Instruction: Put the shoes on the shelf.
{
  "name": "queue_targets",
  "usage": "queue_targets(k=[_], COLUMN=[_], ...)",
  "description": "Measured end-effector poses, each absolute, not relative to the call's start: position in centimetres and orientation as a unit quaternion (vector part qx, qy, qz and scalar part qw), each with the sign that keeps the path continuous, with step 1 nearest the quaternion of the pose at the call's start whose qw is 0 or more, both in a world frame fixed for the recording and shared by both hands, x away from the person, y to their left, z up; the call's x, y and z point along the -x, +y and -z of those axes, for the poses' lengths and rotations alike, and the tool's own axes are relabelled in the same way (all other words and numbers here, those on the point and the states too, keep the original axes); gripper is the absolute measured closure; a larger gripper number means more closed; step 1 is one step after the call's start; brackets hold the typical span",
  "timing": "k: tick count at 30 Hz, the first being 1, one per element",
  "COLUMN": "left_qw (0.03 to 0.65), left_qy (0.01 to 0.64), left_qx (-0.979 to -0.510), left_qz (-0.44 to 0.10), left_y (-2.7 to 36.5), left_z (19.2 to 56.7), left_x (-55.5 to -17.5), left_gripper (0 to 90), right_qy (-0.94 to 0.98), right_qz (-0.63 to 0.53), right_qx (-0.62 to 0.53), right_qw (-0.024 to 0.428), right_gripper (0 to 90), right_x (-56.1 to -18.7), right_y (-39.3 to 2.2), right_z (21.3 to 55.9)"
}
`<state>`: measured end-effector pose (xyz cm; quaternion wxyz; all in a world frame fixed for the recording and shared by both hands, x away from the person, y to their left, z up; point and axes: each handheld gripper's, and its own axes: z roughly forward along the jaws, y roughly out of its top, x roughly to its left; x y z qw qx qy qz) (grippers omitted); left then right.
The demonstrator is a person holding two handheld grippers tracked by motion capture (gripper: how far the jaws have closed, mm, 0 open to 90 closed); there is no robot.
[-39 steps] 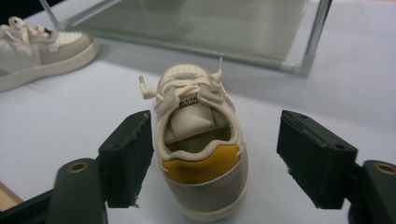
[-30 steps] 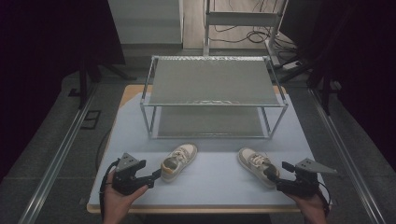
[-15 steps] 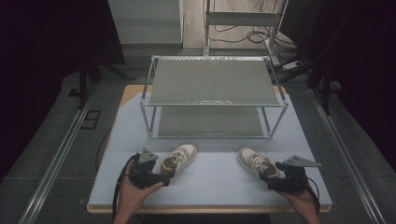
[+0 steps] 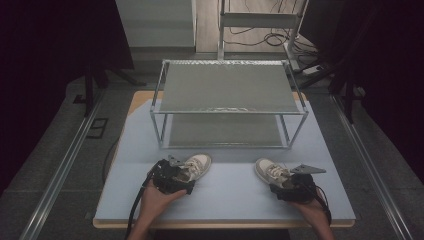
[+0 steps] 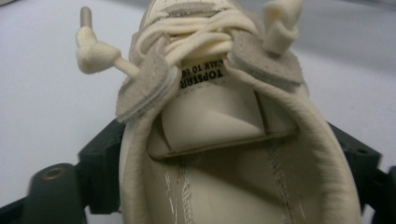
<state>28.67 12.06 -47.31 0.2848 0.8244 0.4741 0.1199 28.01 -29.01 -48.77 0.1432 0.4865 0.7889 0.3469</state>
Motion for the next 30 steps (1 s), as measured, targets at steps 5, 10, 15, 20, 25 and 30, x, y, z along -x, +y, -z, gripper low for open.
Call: queue_targets(k=[5, 10, 15, 20, 25, 30], left_qw=[0.275, 0.287, 0.289, 0.295, 0.309, 0.319], left_qy=[0.474, 0.468, 0.467, 0.468, 0.471, 0.469], left_qx=[-0.828, -0.827, -0.827, -0.824, -0.817, -0.814], left_qz=[-0.115, -0.119, -0.123, -0.12, -0.122, -0.124], left_y=[11.5, 11.2, 11.3, 11.4, 11.7, 12.1], left_z=[48.3, 48.4, 48.4, 48.3, 47.8, 47.2], left_x=[-29.0, -28.8, -28.7, -28.6, -28.4, -28.2], left_gripper=[16.4, 28.0, 29.2, 29.6, 29.7, 29.7], right_qy=[0.789, 0.79, 0.792, 0.789, 0.787, 0.783], right_qz=[-0.343, -0.343, -0.344, -0.348, -0.35, -0.356], right_qx=[-0.488, -0.485, -0.484, -0.485, -0.486, -0.487], right_qw=[0.151, 0.152, 0.146, 0.143, 0.147, 0.15], right_gripper=[21.1, 22.1, 24.6, 25.9, 27.2, 27.7], right_x=[-28.0, -28.0, -28.0, -27.9, -27.8, -27.6], right_y=[-28.9, -28.9, -29.0, -29.1, -29.0, -29.1], right_z=[48.8, 48.8, 48.6, 48.5, 48.3, 48.0])
